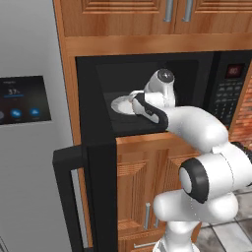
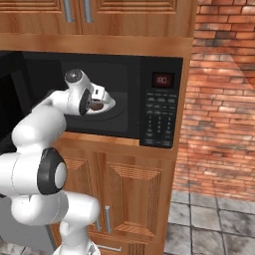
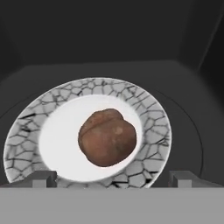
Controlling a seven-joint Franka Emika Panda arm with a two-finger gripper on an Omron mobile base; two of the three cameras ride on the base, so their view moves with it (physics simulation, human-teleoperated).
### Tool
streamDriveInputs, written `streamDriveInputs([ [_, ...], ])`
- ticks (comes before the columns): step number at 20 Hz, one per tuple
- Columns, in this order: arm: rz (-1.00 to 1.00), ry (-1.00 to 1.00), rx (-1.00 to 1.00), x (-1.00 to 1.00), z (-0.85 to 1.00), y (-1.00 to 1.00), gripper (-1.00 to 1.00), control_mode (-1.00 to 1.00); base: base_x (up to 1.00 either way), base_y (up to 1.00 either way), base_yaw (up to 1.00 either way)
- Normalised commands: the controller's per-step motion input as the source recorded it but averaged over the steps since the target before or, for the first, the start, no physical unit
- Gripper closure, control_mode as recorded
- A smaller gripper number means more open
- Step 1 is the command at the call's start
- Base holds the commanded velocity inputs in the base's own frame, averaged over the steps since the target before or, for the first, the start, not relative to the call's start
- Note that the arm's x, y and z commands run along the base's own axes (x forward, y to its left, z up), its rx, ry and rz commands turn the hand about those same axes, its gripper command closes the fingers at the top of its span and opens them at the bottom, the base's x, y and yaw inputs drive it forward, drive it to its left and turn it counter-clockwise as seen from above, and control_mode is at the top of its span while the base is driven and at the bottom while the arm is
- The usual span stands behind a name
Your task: Retrieve the reheated potato from the microwave, then place the potato, cheese, and condiment on the cutting board.
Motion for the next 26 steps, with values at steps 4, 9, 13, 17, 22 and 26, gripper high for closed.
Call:
streamDriveInputs([
  [4,-0.02,0.0,-0.02,0.41,-0.37,0.04,-1.0,-1.0,0.0,0.0,0.0],
  [9,-0.02,0.0,-0.01,0.31,-0.25,0.1,-1.0,-1.0,0.0,0.0,0.0],
  [13,-0.01,0.0,-0.01,0.25,-0.22,0.04,-1.0,-1.0,0.0,0.0,0.0],
  [17,-0.02,0.0,0.0,0.28,-0.21,0.01,-1.0,-1.0,0.0,0.0,0.0],
  [22,-0.02,0.01,0.0,0.31,-0.22,0.08,-1.0,-1.0,0.0,0.0,0.0],
  [26,-0.01,0.01,0.0,0.21,-0.16,0.09,1.0,-1.0,0.0,0.0,0.0],
])
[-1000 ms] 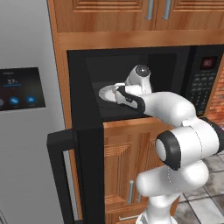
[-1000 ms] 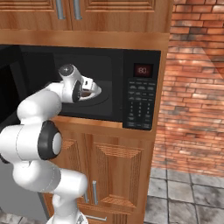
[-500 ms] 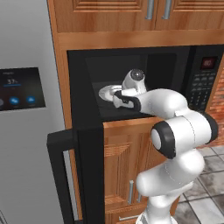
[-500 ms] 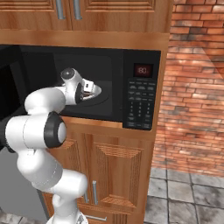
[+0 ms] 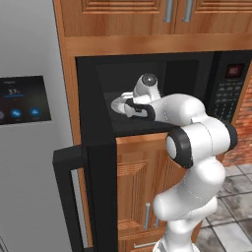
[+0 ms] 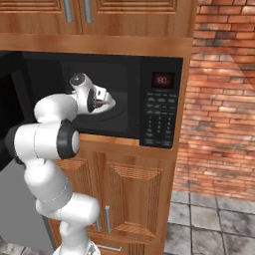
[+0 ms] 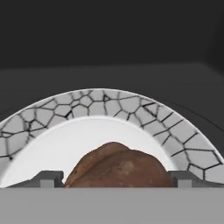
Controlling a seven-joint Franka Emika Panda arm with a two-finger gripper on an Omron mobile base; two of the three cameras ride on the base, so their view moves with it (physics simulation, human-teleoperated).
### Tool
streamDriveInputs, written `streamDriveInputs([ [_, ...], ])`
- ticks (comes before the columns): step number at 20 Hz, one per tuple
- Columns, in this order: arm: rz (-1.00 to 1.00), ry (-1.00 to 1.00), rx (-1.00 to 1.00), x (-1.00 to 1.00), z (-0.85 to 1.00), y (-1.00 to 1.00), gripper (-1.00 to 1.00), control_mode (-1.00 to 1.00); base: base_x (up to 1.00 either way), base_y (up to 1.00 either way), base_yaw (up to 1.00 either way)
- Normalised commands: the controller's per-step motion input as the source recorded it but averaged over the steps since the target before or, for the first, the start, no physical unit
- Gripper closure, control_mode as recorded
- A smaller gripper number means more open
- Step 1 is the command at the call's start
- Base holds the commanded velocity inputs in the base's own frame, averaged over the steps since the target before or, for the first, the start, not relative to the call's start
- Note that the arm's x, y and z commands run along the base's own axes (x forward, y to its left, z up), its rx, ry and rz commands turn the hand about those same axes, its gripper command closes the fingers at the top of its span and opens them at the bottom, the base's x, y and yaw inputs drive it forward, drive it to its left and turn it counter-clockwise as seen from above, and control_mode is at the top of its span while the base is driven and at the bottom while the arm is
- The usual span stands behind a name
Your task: Retrieve the reheated potato from the microwave, then place the potato, cheese, and condiment on the cutting board.
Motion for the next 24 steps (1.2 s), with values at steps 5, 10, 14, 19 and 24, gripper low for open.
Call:
streamDriveInputs([
  [5,-0.01,0.0,-0.01,0.02,-0.12,0.01,1.0,-1.0,0.0,0.0,0.0],
  [10,0.0,-0.01,0.0,-0.14,-0.06,0.0,1.0,-1.0,0.0,0.0,0.0],
  [14,0.0,-0.15,0.0,-0.69,0.08,0.0,1.0,-1.0,0.0,0.0,0.0],
  [19,0.0,-0.2,0.0,-0.74,0.23,-0.02,1.0,-1.0,0.0,0.0,0.0],
  [24,0.0,-0.22,0.0,-0.76,0.73,-0.14,1.0,-1.0,0.0,0.0,0.0],
])
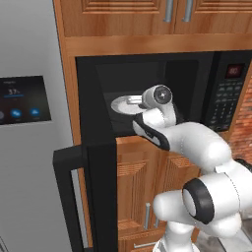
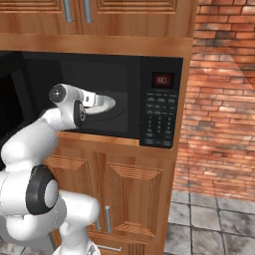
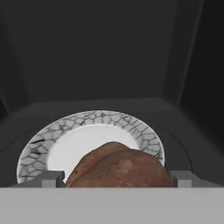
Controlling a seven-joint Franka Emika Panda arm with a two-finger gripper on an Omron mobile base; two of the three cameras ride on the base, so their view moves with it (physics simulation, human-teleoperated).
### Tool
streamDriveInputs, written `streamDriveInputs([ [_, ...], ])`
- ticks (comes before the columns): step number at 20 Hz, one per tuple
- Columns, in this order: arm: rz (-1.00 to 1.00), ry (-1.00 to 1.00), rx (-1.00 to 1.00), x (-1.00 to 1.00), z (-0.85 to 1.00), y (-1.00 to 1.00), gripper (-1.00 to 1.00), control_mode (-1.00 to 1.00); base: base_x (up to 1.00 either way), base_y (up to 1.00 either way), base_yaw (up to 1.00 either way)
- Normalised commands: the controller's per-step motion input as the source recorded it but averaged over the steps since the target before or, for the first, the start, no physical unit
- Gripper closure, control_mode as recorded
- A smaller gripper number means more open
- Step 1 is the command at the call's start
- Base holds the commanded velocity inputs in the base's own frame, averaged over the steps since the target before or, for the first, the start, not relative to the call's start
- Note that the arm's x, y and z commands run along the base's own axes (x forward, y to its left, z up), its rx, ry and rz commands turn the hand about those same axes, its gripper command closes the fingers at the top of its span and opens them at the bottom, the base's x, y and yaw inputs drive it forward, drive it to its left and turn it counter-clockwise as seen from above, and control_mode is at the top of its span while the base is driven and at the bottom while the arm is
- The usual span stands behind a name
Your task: Retrieve the reheated potato from the microwave, then place the potato, cheese, and condiment on the cutting board.
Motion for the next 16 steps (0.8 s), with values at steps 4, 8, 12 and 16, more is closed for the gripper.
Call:
streamDriveInputs([
  [4,0.0,-0.16,0.0,-0.62,1.0,-0.18,1.0,-1.0,0.0,0.0,0.0],
  [8,0.0,-0.03,0.0,-0.58,0.86,-0.18,1.0,-1.0,0.0,0.0,0.0],
  [12,0.0,0.0,0.0,-0.75,0.45,-0.14,1.0,-1.0,0.0,0.0,0.0],
  [16,0.0,0.02,0.0,-0.91,0.23,-0.08,1.0,-1.0,0.0,0.0,0.0],
])
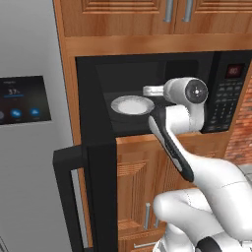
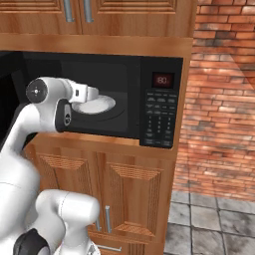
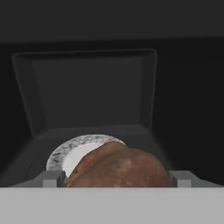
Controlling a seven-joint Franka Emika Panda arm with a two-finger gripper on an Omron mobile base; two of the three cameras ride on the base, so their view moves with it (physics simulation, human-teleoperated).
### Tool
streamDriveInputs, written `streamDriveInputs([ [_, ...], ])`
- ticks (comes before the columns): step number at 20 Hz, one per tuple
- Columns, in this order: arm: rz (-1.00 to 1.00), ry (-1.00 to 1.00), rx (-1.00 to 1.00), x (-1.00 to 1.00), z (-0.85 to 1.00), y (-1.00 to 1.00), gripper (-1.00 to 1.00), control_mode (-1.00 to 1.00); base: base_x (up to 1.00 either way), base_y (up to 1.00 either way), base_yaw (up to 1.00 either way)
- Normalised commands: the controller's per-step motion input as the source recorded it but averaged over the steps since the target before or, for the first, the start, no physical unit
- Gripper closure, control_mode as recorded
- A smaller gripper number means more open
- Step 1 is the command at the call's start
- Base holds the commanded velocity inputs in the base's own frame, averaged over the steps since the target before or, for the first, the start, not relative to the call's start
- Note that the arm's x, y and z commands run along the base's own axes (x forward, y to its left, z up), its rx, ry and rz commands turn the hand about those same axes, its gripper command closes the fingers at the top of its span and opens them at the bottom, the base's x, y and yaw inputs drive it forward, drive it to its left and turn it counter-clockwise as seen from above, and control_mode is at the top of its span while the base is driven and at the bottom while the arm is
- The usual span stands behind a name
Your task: Retrieve the reheated potato from the microwave, then place the potato, cheese, and condiment on the cutting board.
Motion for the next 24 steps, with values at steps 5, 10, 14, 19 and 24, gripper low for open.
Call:
streamDriveInputs([
  [5,0.0,0.0,0.0,-1.0,0.24,-0.05,1.0,-1.0,0.0,0.0,0.0],
  [10,0.0,0.06,0.0,-0.87,0.47,-0.03,1.0,-1.0,0.0,0.0,0.0],
  [14,0.0,0.11,0.0,-0.72,0.61,-0.02,1.0,-1.0,0.0,0.0,0.0],
  [19,0.0,0.15,0.0,-0.69,0.56,-0.08,1.0,-1.0,0.0,0.0,0.0],
  [24,0.0,0.14,0.01,-0.7,0.11,-0.07,1.0,-1.0,0.0,0.0,0.0],
])
